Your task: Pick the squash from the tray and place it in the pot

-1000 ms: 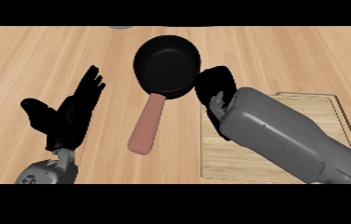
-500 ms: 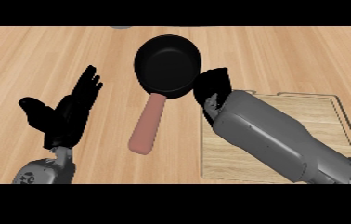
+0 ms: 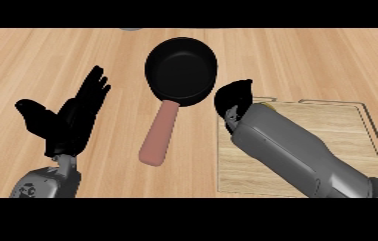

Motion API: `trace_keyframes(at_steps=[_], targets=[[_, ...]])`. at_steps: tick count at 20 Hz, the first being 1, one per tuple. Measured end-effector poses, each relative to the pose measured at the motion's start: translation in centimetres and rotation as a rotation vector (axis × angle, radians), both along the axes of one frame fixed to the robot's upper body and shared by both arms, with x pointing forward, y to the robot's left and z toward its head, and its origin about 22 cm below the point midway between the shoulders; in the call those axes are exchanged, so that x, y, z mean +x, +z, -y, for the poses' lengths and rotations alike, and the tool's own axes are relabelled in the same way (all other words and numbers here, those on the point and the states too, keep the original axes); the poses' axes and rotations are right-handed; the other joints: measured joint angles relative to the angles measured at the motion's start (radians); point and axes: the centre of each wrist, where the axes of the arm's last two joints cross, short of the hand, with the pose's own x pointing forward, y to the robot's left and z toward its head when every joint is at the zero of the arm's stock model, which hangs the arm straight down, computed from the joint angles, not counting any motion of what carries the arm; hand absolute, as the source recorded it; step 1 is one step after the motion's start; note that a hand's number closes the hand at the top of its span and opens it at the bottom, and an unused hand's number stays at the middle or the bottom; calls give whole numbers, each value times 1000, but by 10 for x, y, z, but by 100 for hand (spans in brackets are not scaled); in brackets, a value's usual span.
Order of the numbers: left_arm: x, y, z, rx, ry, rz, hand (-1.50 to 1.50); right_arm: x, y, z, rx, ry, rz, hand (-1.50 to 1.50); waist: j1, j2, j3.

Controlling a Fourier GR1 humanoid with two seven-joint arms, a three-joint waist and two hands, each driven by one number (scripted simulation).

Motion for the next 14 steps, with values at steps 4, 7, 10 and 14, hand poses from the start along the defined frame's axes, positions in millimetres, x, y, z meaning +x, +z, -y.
trace_keyframes(at_steps=[4,7,10,14], targets=[[-2,0,-1,3,4,-7,0,5,-12,10,-54,-28,-16,-150,0,0,0],[-3,-3,-4,1,3,-6,0,8,-16,17,-89,-41,-20,-150,-1,0,0],[0,-6,-1,1,5,-4,0,10,-20,25,-113,-51,-32,-150,-3,1,0],[2,-7,4,3,11,-4,0,7,-26,28,-120,-62,-41,-150,-5,0,0]])
